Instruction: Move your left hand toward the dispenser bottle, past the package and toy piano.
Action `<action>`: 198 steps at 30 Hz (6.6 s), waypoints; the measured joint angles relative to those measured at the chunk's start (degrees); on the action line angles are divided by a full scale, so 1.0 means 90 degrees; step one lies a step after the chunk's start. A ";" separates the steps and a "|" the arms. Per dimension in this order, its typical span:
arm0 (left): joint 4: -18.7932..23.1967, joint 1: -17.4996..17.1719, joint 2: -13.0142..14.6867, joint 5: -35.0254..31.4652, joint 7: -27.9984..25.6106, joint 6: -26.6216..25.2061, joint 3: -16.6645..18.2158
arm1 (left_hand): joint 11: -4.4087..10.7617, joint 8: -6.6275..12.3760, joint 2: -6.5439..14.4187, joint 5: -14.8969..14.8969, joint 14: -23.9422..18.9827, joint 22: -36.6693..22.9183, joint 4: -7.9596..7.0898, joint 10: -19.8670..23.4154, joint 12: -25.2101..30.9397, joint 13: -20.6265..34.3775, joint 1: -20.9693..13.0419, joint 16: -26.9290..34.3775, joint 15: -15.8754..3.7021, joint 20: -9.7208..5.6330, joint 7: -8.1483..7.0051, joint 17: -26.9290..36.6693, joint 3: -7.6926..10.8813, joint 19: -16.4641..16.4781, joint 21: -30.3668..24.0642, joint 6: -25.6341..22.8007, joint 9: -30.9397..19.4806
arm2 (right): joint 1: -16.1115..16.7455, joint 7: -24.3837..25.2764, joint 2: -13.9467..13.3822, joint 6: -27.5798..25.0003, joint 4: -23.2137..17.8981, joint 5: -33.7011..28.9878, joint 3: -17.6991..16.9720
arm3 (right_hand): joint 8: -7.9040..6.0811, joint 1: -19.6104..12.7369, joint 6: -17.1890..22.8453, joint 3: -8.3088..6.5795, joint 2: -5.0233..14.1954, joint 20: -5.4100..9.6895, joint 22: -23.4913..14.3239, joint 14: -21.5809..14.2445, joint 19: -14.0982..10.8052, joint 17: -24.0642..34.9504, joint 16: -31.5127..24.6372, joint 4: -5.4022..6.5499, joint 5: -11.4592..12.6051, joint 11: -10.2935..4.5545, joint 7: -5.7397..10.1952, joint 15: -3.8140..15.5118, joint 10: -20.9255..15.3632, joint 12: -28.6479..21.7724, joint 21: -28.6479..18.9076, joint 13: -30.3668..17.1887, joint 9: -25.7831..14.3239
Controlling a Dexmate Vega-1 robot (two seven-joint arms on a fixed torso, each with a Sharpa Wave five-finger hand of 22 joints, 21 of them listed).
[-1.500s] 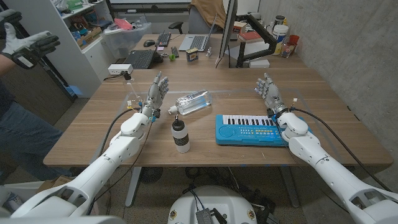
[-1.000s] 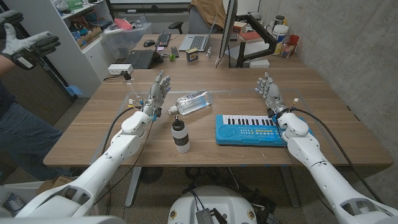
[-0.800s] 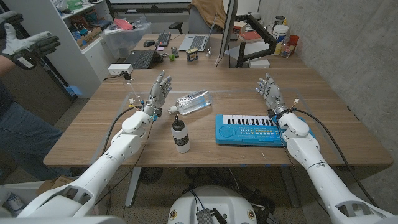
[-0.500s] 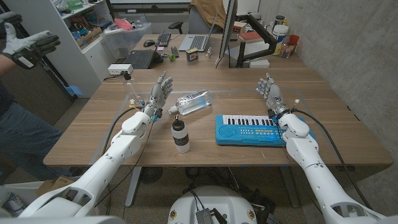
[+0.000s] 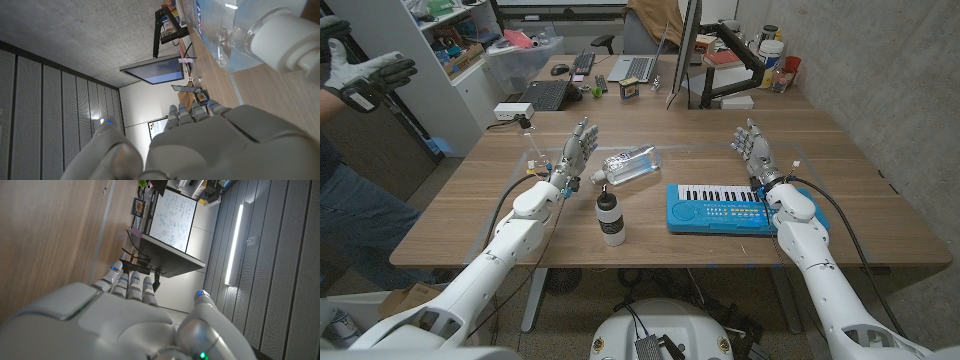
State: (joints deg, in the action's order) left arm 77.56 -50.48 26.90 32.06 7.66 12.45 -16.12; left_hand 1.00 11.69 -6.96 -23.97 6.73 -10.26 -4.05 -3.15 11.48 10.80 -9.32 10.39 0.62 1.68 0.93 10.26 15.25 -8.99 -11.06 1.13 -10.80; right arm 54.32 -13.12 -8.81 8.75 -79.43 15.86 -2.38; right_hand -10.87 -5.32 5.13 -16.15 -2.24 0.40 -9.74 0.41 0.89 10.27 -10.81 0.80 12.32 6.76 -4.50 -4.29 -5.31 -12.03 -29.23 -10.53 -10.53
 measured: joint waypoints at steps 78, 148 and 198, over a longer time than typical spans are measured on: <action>0.0821 -0.0476 0.0505 -0.0504 -0.0420 0.0300 0.0468 | 0.0025 0.0050 0.0080 -0.0030 -0.0088 0.0002 0.0223 0.0096 0.0069 0.0031 -0.0436 0.0028 0.0041 0.0179 -0.0207 0.0031 -0.0036 0.0053 -0.0024 -0.0160 0.0001 | 0.0089 -0.0212 0.0232 -0.0153 -0.0174 -0.0344 -0.0306 | 0.0000 0.0000 0.0091 0.0054 0.0000 -0.0058 0.0002 -0.0037 -0.0058 -0.0002 0.0000 -0.0053 0.0000 -0.0001 -0.0023 -0.0035 0.0000 0.0005 0.0260 0.0001 0.0002; 0.1484 -0.0626 0.1276 -0.1112 -0.0708 -0.0158 0.0829 | 0.0059 0.0050 0.0114 -0.0030 -0.0112 0.0002 0.0276 0.0130 0.0069 0.0029 -0.0570 0.0028 0.0017 0.0304 -0.0240 0.0029 -0.0089 0.0062 -0.0024 -0.0194 -0.0028 | 0.0003 -0.0141 0.0250 -0.0074 -0.0043 -0.0415 -0.0325 | 0.0000 0.0000 0.0125 0.0098 0.0000 -0.0092 0.0002 -0.0035 -0.0092 -0.0002 0.0000 -0.0043 0.0000 0.0034 0.0011 -0.0033 -0.0035 0.0006 0.0452 0.0001 0.0002; 0.2072 -0.0614 0.1899 -0.1780 -0.0823 -0.0570 0.1086 | 0.0059 0.0018 0.0164 -0.0030 -0.0112 -0.0029 0.0321 0.0130 0.0069 0.0029 -0.0687 0.0027 0.0017 0.0360 -0.0240 0.0028 -0.0135 0.0005 -0.0024 -0.0194 -0.0027 | -0.0063 -0.0114 0.0230 -0.0057 -0.0052 -0.0488 -0.0287 | 0.0000 0.0008 0.0124 0.0142 0.0059 -0.0078 -0.0030 -0.0069 -0.0174 -0.0002 0.0000 -0.0087 0.0000 0.0033 0.0011 0.0001 -0.0035 0.0005 0.0612 0.0002 0.0002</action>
State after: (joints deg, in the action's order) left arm 96.21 -56.00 43.99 16.04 0.26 7.32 -6.35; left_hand 1.53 11.86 -5.49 -24.23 5.72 -10.53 -1.17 -1.98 12.09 11.06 -15.50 10.64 0.77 4.92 -1.23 10.52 14.03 -8.94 -11.28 -0.61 -11.04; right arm 53.75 -14.15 -6.74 8.24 -79.90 11.47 -4.97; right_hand -10.87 -5.24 6.24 -14.87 -1.71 -0.30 -10.01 -0.21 -0.68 10.25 -10.80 0.01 12.32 7.05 -4.40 -4.29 -5.63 -11.98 -23.72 -10.52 -10.51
